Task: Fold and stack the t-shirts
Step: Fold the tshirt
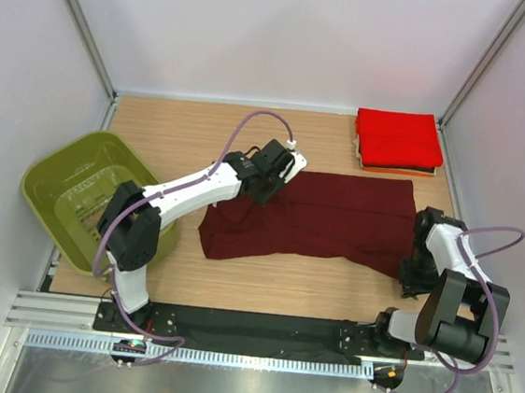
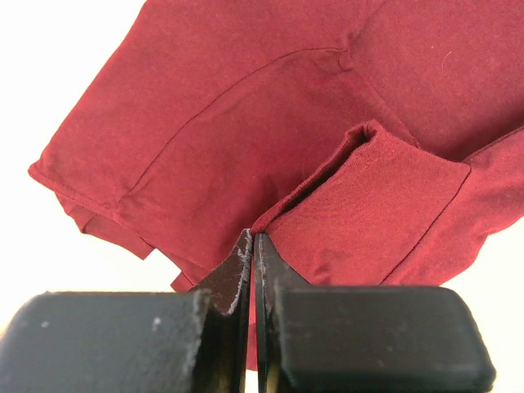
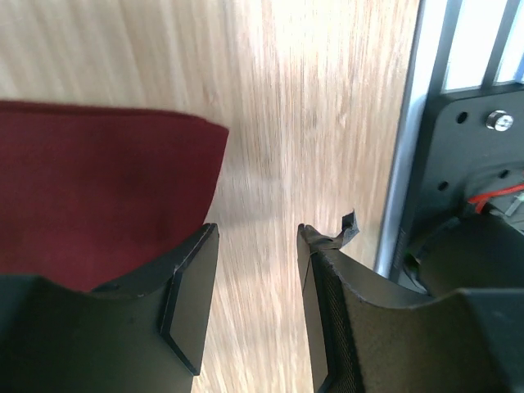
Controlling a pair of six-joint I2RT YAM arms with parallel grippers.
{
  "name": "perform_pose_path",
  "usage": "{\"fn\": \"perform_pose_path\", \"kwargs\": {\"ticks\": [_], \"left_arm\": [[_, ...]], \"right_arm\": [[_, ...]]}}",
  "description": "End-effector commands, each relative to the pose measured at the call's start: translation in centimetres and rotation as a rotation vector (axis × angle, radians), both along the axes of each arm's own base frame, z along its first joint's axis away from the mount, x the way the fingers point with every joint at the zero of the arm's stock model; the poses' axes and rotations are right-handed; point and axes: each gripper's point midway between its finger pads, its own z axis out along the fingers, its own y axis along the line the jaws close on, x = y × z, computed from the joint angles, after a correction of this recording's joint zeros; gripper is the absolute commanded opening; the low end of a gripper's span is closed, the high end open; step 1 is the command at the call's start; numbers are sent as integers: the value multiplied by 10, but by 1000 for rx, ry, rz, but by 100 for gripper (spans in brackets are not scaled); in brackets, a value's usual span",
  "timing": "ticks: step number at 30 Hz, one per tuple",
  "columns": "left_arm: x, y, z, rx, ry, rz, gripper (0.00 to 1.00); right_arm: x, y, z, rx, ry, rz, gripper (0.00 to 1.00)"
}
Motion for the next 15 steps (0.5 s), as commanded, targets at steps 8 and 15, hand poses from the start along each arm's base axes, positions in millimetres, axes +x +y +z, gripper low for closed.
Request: {"fn": "perform_pose_path", "kwargs": {"ticks": [8,15], "left_arm": [[0,2,0,0,-2,0,0],[2,1,1,3,-3,4,0]], "right_arm": [[11,-19,-34,-96,-147,-151,50],[7,-35,-23,-173,-116,-118,46]]}}
